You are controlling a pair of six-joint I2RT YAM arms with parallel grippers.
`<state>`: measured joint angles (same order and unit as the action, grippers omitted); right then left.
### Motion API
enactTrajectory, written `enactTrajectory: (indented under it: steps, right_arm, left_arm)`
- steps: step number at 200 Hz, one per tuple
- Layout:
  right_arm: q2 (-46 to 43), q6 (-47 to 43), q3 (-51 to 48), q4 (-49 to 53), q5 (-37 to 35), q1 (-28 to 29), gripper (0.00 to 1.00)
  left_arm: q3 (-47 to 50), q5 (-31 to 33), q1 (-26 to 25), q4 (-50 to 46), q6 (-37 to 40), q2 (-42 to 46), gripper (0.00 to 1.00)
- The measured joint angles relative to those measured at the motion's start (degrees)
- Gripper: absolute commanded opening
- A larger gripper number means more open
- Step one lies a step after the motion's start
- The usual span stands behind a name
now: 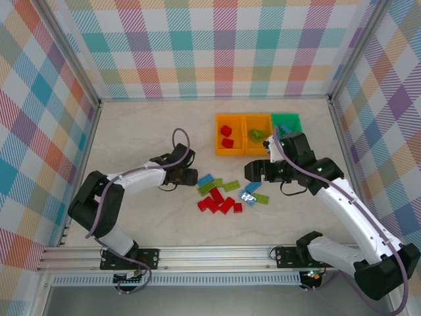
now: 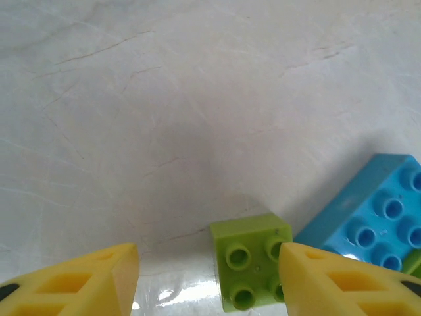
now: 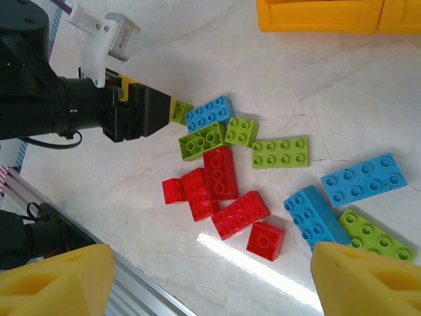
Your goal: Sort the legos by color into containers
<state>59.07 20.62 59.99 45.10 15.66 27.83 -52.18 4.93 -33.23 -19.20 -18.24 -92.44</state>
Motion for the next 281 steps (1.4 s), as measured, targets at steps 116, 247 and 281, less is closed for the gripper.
enactTrajectory:
  steps: [116,247,281]
  right_arm:
    - [0.4,0.2,-0.3,-0.7,0.1,0.0,0.79]
    - [1.2,0.4,-0.5,-1.4,0.5,0.0,0.8]
    - [1.1,0.6,-1.3,-1.2,0.4,0.0,0.8]
  left_arm:
    - [-0.8,-8.4,0.8,9.5,-3.7,-5.3,0.58]
    - [-3.2,-8.4,-1.5,12.8,-3.0,-6.3,0.68]
    - [-6.3,-6.5,-1.6,10.5,-3.2,-11.0,0.6]
